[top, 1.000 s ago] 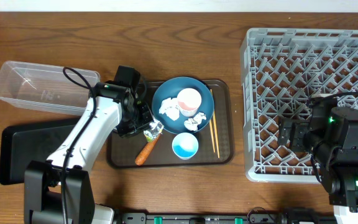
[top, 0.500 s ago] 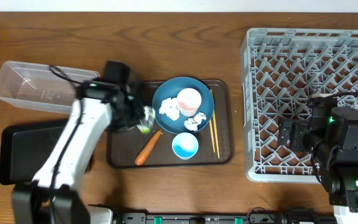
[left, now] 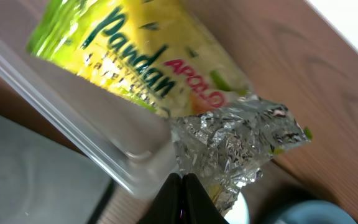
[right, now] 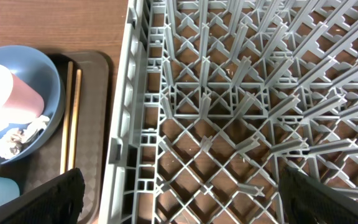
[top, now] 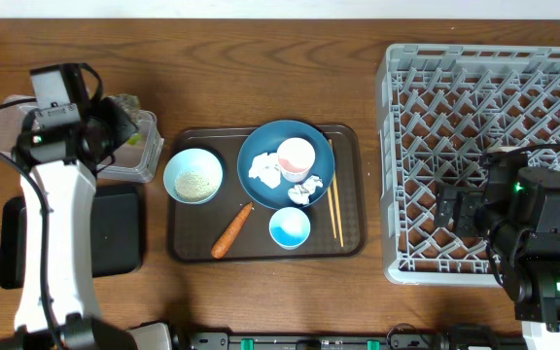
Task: Sort waste into correct bins and load items into the dishwasher rack
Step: 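Carry the wrapper left and drop it into the clear bin, then reach the left gripper to the pink cup and lift it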
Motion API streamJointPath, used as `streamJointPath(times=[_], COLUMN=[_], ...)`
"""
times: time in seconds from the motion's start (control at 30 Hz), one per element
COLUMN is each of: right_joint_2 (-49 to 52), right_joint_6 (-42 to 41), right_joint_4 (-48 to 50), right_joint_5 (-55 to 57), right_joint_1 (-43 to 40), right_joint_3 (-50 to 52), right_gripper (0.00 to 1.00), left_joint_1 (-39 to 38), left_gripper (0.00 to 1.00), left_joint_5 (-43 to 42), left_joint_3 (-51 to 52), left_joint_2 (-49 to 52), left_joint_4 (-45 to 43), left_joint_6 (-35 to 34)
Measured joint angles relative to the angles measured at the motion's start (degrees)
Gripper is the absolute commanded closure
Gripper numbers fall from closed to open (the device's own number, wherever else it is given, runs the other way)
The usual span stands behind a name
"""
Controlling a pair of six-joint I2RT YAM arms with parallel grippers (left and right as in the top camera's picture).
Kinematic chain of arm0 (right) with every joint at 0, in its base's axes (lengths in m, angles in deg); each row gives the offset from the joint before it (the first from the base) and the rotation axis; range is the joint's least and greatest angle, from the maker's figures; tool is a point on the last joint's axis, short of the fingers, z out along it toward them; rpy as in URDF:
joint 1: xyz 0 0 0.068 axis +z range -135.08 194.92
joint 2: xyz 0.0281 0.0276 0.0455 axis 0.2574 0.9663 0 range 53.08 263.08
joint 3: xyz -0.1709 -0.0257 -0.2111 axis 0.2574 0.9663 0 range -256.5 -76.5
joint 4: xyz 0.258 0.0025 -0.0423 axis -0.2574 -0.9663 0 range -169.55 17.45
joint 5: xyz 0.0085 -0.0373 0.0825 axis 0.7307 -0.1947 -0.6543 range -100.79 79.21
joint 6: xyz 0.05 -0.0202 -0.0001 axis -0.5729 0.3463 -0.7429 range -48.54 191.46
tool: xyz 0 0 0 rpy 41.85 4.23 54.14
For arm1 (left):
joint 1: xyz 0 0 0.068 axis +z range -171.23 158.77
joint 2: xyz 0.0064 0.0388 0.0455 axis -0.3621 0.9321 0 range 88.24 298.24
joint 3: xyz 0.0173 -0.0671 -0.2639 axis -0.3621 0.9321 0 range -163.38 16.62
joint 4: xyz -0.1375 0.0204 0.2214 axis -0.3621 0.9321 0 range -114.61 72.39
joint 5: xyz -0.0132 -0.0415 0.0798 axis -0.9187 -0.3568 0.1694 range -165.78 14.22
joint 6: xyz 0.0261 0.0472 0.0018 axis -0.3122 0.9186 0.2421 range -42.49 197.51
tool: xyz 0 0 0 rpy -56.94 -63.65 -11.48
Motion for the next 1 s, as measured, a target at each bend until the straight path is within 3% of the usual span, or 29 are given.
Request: streamJointPath(times=[0.2, 0.33, 0.4, 0.73, 1.0], right_joint_2=[0.0, 0.0, 0.0, 0.0, 0.0], right_joint_6=[0.0, 0.0, 0.0, 0.0, 0.0], right_joint_4=[0.0, 0.0, 0.0, 0.0, 0.0], right_joint_5=[-0.02, 0.0, 0.0, 0.0, 0.0], right_joint_1=[0.0, 0.0, 0.0, 0.0, 0.0], right_joint_3=[0.0, 0.0, 0.0, 0.0, 0.0], right_gripper=[0.01, 0.01, 0.01, 0.01, 0.01], left_joint_1=[3.89, 4.44, 4.46, 3.21, -10.95], left_gripper=[0.91, 0.53, 0.42, 0.4, 0.4], left_joint_5=[0.9, 1.05, 1.07, -6.58, -10.01], left_joint_3=[0.04, 0.09, 0.09, 0.11, 0.11], left_joint_2=[7.52, 9.29, 9.29, 7.96, 4.39], left_joint_4=[-3.39, -3.82, -3.87, -1.03, 3.65], left_joint_6=[0.02, 0.66, 0.66, 0.68, 4.33])
